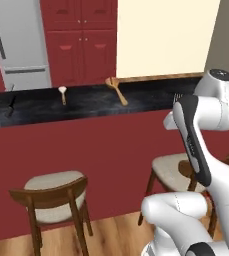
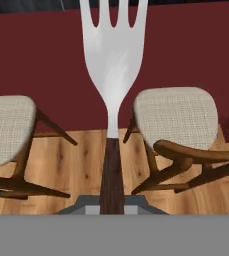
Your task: Pick up the metallic utensils from the counter and place them in the open drawer. Make sure not to pick up any wooden utensils.
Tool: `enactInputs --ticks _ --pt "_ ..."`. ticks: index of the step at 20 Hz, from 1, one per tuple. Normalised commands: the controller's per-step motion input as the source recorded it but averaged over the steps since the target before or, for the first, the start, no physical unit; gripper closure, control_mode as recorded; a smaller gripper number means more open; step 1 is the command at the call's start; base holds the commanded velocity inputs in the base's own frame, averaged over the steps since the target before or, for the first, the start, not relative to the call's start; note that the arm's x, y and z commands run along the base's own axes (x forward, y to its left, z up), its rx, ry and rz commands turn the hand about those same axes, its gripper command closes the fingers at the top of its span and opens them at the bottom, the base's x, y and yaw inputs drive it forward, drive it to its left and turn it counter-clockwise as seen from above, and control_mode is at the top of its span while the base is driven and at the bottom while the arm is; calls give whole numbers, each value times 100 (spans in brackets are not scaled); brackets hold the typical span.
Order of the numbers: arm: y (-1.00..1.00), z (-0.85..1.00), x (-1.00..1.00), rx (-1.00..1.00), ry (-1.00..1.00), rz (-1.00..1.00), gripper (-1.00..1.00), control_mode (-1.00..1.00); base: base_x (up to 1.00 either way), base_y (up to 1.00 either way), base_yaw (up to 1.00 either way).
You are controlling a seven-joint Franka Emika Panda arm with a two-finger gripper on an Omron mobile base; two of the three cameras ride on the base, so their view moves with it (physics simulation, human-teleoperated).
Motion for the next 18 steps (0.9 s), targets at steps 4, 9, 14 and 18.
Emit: enactInputs --ticks 4,9,14,18 --pt "0 0 0 0 0 0 100 100 -47 -100 -3" --pt "0 0 0 0 0 0 100 100 -73 -100 4" --pt "0 0 0 0 0 0 100 100 -16 -100 19" --pt "0 0 0 0 0 0 100 100 5 -100 5"
